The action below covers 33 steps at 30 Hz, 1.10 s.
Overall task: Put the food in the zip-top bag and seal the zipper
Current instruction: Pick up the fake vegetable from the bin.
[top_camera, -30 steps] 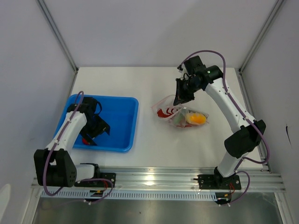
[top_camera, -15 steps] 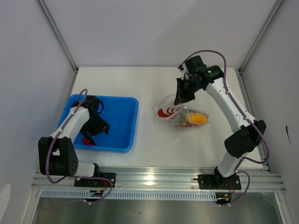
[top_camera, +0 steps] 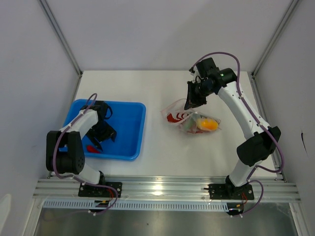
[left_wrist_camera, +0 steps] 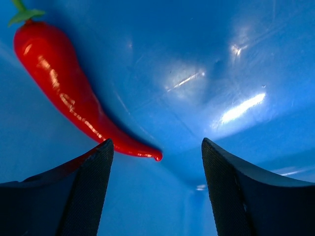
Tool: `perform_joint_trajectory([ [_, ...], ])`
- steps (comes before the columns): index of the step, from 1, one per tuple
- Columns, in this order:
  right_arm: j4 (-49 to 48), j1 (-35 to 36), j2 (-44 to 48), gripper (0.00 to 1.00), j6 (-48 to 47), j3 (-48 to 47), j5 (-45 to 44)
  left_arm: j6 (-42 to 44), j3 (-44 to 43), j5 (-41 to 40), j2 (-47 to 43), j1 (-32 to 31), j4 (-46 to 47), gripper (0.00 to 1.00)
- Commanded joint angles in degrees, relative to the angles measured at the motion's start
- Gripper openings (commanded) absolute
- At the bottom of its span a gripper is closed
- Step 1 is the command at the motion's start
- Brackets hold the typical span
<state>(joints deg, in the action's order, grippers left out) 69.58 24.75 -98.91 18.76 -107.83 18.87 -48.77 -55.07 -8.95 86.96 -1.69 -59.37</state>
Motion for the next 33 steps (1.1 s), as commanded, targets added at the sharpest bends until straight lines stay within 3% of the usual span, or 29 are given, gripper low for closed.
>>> perform_joint_trajectory([
  [1,-0.1,-0.5,1.0,0.0,-0.6,-2.7,0.2,1.4,0.8,-1.6,0.9,0.5,2.8,0.74],
  [24,0.0,-1.0,1.5,0.0,-0.7,-2.6,-0.3,1.6,1.6,-1.9,4.3,0.4,7.4,0.59],
  [33,-0.1,-1.2,1.8,0.0,-0.8,-2.6,-0.7,1.8,1.2,-1.5,6.0,0.4,8.3,0.59],
])
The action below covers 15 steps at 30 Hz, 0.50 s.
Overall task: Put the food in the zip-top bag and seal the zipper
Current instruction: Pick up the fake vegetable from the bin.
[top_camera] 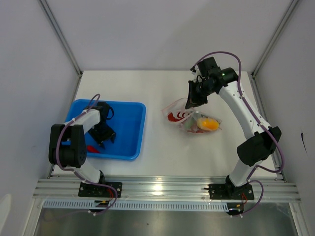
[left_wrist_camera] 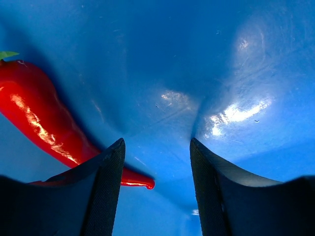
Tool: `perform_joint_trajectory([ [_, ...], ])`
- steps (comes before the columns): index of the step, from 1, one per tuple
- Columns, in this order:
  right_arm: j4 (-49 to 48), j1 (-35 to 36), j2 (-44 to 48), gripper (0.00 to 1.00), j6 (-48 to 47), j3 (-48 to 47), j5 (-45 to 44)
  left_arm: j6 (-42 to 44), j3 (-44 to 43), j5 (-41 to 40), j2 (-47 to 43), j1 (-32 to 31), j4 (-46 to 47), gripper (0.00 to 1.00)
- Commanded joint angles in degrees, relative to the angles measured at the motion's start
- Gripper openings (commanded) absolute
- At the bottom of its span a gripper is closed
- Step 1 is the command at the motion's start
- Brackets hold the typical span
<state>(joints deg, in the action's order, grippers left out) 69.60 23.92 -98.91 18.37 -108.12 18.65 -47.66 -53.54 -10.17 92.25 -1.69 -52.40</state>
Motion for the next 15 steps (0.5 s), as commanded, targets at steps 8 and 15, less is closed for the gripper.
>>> perform_joint_trajectory([
  [8,0.0,-0.5,2.2,0.0,-0.5,-2.0,-0.8,0.8,0.0,-1.2,2.1,0.4,1.2,0.64],
  [15,-0.3,-0.4,2.3,0.0,-0.5,-1.9,-0.6,0.8,0.1,-1.8,2.8,0.3,0.9,0.7],
])
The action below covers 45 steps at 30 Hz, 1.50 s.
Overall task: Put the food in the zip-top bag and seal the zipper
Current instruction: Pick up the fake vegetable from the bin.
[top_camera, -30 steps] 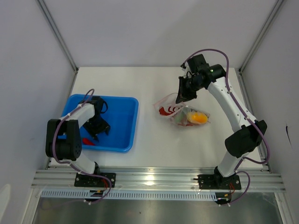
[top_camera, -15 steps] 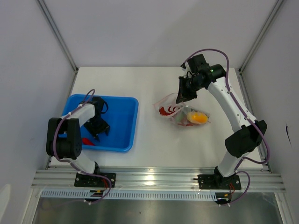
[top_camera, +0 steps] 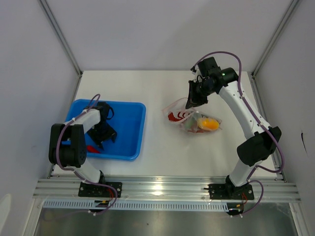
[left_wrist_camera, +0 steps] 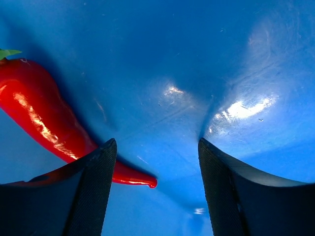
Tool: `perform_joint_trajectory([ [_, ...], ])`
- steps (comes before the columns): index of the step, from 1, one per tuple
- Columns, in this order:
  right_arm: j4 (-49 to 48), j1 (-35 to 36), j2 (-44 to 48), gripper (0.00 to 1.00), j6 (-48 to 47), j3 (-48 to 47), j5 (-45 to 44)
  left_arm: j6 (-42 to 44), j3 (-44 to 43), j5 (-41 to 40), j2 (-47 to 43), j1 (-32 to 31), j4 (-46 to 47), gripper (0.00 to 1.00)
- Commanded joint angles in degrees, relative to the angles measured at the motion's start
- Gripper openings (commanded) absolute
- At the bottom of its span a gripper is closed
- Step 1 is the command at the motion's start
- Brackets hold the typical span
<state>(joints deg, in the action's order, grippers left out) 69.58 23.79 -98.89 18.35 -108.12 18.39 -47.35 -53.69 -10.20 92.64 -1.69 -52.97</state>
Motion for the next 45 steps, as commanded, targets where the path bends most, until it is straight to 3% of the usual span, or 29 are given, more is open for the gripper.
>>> perform_joint_trajectory([
  [1,-0.1,-0.2,2.5,0.0,-0.5,-2.0,-0.4,0.5,0.3,-1.8,2.5,0.4,1.1,0.7],
  [9,-0.2,-0.2,2.7,0.0,-0.6,-1.7,-1.0,0.2,-0.7,-1.2,1.6,0.4,-1.2,0.71],
  [16,-0.2,-0.3,3.5,0.0,-0.6,-0.4,-1.3,-2.5,-4.5,1.0,-6.0,0.3,-8.2,0.75],
  [21,-0.3,-0.2,3.8,0.0,-0.6,0.9,-1.5,-4.4,-3.6,0.4,-6.5,-0.1,-12.1,0.78],
  [30,-0.2,-0.5,4.3,0.0,-0.9,2.5,-1.7,-7.6,6.0,6.9,-4.1,-0.9,-1.4,0.74],
  [34,-0.2,-0.8,5.1,0.0,-0.9,3.3,-1.8,-7.2,3.7,4.0,-1.9,-1.7,-2.3,0.73],
  [41,-0.3,-0.8,5.4,0.0,-0.9,2.8,-1.7,-6.8,1.5,-0.9,2.4,-2.4,-4.2,0.66],
  [45,-0.1,-0.8,5.6,0.0,-0.9,2.1,-2.0,-6.1,2.2,-2.2,4.5,-2.4,-2.9,0.49],
])
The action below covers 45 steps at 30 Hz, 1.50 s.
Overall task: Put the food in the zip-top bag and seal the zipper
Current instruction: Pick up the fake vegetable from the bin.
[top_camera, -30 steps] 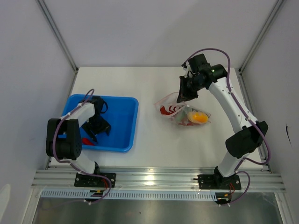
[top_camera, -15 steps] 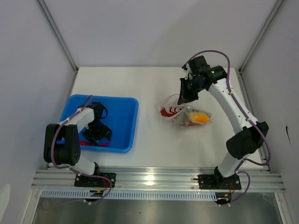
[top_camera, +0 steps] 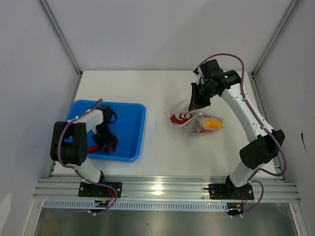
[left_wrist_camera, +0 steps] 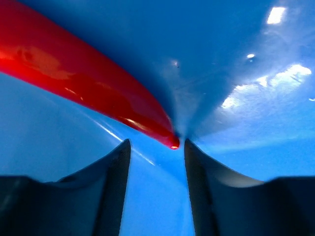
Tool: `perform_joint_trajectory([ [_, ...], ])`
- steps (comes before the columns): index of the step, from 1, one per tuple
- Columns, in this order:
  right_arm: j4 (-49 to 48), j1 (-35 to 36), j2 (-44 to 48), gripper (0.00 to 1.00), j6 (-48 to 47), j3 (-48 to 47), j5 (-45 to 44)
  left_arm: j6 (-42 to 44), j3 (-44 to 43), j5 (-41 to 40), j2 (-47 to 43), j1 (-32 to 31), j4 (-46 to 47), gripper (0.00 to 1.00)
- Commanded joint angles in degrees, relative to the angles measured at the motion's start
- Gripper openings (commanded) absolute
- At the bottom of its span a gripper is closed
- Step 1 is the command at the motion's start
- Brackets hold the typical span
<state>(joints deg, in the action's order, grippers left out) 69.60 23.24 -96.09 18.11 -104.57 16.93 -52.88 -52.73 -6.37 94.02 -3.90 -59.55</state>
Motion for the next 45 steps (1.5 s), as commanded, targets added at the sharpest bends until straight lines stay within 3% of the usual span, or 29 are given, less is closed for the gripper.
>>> perform_joint_trajectory([
  [1,-0.1,-0.2,2.8,0.0,-0.7,-1.5,-0.8,-0.6,1.2,-6.1,3.4,-0.2,3.9,0.46],
  [11,-0.1,-0.3,3.7,0.0,-0.8,-1.3,-1.2,1.3,-0.9,-5.5,4.9,-0.4,7.4,0.01],
  [22,-0.4,-0.3,2.8,0.0,-0.7,-1.4,-0.8,3.7,-21.8,-3.3,-2.8,-0.5,2.3,0.01],
  [33,-0.7,-0.3,1.7,0.0,-0.8,-2.0,-0.6,3.6,-19.7,3.0,-6.3,-0.7,1.3,0.01],
  [40,-0.9,-0.3,0.5,0.0,-0.6,-4.1,-0.2,9.4,-20.2,16.0,-12.6,-2.9,6.2,0.01],
  [45,-0.9,0.3,0.5,0.0,-0.5,-5.1,-0.4,14.6,-23.4,34.0,-16.1,-7.5,12.9,0.01],
])
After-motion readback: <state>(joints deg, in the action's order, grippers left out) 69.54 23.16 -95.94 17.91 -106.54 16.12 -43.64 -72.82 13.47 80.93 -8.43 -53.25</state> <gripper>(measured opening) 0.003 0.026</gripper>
